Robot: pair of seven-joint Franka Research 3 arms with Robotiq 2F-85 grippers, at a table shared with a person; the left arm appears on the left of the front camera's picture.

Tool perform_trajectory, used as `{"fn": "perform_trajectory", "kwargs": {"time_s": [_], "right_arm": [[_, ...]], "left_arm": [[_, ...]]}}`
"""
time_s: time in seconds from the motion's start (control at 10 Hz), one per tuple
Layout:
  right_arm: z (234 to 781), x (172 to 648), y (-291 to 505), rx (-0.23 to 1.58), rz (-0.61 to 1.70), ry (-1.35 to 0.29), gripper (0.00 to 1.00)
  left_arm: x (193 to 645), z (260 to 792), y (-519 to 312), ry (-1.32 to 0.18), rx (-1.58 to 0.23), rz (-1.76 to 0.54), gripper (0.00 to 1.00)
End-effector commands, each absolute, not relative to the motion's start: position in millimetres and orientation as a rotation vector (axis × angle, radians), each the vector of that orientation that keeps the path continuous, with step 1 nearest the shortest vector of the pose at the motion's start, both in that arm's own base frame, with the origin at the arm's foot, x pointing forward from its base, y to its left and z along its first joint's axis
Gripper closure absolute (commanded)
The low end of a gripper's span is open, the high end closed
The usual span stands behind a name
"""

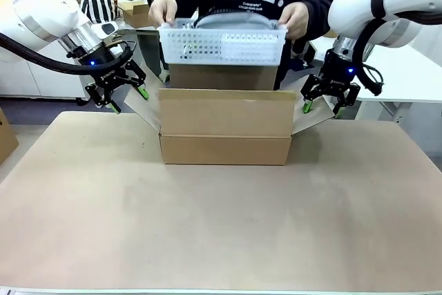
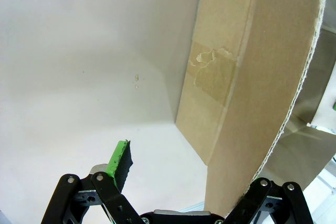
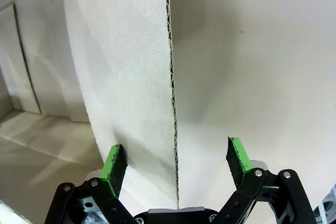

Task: Pack the gift set into the box.
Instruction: Lift both hands away from the flaps of the Package Box.

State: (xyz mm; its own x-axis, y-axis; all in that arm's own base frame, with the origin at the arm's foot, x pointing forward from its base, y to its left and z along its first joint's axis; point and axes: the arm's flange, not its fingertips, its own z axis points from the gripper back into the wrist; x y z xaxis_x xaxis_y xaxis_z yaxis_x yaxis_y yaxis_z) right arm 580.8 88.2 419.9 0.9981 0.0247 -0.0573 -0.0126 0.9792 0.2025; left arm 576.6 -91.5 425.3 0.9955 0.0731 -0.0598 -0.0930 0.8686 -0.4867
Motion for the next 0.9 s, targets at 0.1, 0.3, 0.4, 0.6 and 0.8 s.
{"fn": "perform_trajectory", "kwargs": {"time_s": [0.1, 0.3, 0.4, 0.6, 0.8], "right_arm": [[424.2, 581.9, 90.1, 0.176, 0.002, 0.051, 0.0], [424.2, 581.9, 90.1, 0.176, 0.002, 0.051, 0.0], [424.2, 581.9, 90.1, 0.176, 0.002, 0.051, 0.0], [424.2, 581.9, 90.1, 0.176, 0.002, 0.051, 0.0], [424.2, 581.9, 90.1, 0.176, 0.002, 0.051, 0.0]], "left_arm": [[575.4, 426.9, -89.6, 0.037, -0.496, 0.091, 0.0], [575.4, 426.9, -89.6, 0.037, -0.496, 0.091, 0.0], [575.4, 426.9, -89.6, 0.037, -0.496, 0.091, 0.0], [575.4, 426.9, -89.6, 0.037, -0.496, 0.091, 0.0], [575.4, 426.9, -89.6, 0.037, -0.496, 0.091, 0.0]]}}
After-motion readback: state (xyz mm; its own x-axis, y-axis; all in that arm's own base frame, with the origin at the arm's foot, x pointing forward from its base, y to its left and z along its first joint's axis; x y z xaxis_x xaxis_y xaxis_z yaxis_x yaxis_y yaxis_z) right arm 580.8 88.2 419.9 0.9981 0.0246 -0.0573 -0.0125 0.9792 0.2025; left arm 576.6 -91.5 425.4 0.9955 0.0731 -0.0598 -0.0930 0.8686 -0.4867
